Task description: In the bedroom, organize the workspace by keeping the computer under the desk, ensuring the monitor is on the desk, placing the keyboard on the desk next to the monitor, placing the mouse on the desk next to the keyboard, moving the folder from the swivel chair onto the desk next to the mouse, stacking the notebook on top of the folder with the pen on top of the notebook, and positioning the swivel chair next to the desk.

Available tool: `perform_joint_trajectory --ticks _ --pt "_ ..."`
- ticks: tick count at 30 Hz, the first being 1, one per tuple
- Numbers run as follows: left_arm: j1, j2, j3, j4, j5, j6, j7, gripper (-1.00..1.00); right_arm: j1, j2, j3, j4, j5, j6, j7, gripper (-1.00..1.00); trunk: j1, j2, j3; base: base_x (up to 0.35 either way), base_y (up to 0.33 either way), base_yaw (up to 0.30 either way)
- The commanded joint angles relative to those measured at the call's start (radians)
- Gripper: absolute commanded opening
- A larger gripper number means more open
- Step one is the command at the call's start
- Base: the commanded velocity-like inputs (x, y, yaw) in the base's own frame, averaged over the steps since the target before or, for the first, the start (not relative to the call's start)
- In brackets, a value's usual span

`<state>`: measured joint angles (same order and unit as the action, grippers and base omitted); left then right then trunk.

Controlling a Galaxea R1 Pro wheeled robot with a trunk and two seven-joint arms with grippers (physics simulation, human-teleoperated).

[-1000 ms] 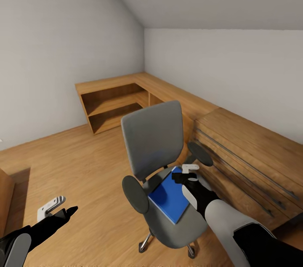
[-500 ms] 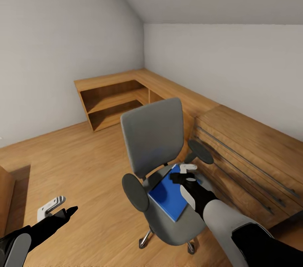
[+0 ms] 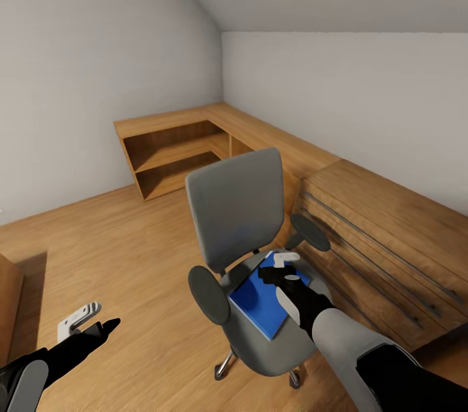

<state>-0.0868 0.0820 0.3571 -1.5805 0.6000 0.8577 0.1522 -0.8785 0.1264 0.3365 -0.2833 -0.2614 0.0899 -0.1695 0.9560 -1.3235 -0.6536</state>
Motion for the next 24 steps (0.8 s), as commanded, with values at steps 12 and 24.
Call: perform_joint_trajectory --ticks 12,24 --pt "-0.001 0.001 0.000 -0.001 0.011 0.004 0.009 1.00 0.000 0.001 0.010 -0.001 -0.009 0.005 -0.005 1.00 0.000 -0.001 -0.001 0.009 0.000 0.000" --pt "-0.001 0.001 0.000 -0.001 0.011 0.002 0.009 1.00 0.000 0.001 0.010 -0.002 -0.009 0.005 -0.006 1.00 0.000 -0.001 -0.001 0.100 0.000 0.000"
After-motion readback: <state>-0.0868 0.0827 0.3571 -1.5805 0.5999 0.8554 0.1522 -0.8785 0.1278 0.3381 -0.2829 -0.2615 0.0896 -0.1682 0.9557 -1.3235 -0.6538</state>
